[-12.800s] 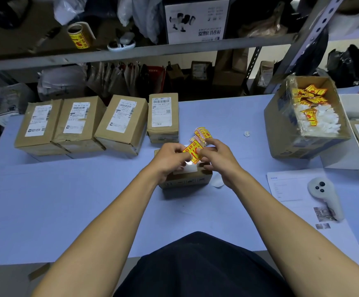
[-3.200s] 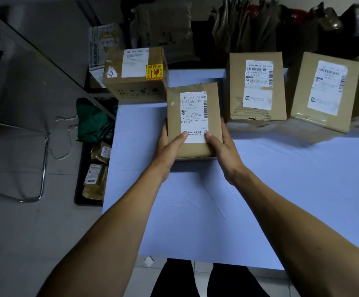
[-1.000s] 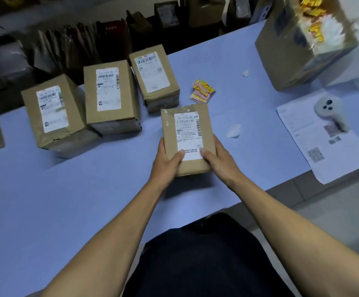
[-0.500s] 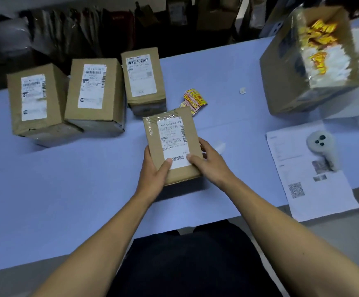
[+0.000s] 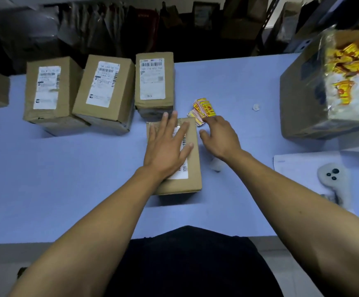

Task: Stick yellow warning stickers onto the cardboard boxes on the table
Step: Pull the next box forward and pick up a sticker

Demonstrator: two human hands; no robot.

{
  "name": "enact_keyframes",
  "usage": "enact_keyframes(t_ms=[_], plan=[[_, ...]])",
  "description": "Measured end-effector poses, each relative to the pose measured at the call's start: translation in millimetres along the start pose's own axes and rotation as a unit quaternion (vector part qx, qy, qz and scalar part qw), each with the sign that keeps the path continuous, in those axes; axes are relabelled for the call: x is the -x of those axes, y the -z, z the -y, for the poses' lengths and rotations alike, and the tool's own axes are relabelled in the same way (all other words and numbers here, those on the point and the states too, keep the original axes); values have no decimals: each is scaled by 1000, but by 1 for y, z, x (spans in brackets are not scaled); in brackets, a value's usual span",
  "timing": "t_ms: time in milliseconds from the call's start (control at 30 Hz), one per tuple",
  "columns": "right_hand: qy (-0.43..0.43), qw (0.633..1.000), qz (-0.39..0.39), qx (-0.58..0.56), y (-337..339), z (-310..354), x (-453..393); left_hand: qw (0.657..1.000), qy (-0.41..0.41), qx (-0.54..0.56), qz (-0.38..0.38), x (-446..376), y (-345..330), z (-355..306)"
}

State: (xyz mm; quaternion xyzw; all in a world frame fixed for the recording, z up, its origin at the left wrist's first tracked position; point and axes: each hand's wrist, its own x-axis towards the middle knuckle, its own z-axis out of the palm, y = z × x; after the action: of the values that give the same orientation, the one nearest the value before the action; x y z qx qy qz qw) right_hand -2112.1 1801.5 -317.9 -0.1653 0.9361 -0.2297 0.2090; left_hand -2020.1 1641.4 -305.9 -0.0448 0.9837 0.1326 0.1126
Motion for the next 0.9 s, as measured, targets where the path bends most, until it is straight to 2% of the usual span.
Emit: enact_keyframes(t_ms=[167,433,767,900], plan=[[-20,998,-1,63,-1,-8,-31,999,-2,-16,-28,-3,-16,6],[-16,997,-5,69,-14,-18,-65,998,-11,-25,-63,-6,-22,9],[-1,988,-85,129,-16,-23,-57,998,-8,-23,-64,-6,-22,10],[6,985,-120,120,-13,-25,-53,998,-9,-25,-64,-6,-22,9]])
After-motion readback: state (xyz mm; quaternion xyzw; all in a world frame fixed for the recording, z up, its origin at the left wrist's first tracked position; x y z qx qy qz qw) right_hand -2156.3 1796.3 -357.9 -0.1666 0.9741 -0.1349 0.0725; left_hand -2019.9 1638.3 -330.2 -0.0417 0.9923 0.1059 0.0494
